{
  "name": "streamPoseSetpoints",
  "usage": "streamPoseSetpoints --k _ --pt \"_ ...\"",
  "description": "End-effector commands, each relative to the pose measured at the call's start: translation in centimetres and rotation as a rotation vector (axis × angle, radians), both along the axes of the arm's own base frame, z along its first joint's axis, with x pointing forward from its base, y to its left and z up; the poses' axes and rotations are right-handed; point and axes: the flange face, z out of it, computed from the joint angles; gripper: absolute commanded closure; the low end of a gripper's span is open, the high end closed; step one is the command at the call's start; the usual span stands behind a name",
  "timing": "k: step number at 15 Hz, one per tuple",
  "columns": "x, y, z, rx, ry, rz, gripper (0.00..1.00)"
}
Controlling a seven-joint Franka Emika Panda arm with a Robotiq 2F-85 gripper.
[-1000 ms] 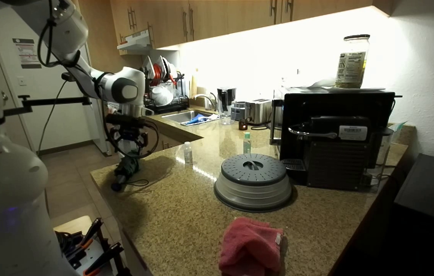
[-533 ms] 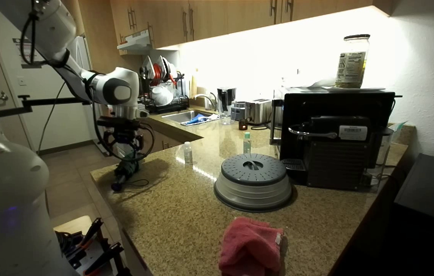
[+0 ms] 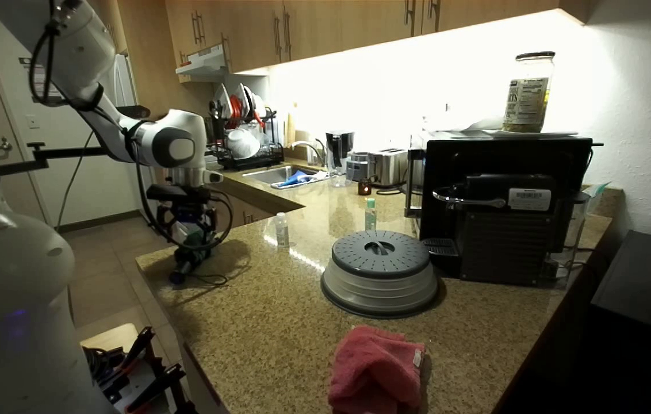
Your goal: Move the umbrella farther from you
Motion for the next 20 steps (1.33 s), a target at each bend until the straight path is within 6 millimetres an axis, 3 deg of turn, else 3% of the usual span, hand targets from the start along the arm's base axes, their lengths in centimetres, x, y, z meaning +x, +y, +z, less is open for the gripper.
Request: streamPoseSetpoints --k 1,3,4,5,11,13,16,20 --pt "0.1 -0.4 -1.5 0.015 -0.023 0.041 0.00" --pt "0.3 -0.4 -1.8 0.025 -0.022 0.045 0.00" --pt "0.4 -0.4 -2.0 0.029 -0.021 0.049 0.25" --pt "0.5 -0.4 -2.2 0.034 -0.019 0.051 0.26" --pt "0.8 -0.6 -2.9 0.046 -0.019 0.055 0.66" --pt "1.0 -0.8 -2.9 0.049 -0.019 0.055 0.75" --pt "1.3 -1.0 -2.5 0.064 0.001 0.028 0.79" --pt "2.0 -1.9 -0.3 0.074 0.019 -0.077 0.80"
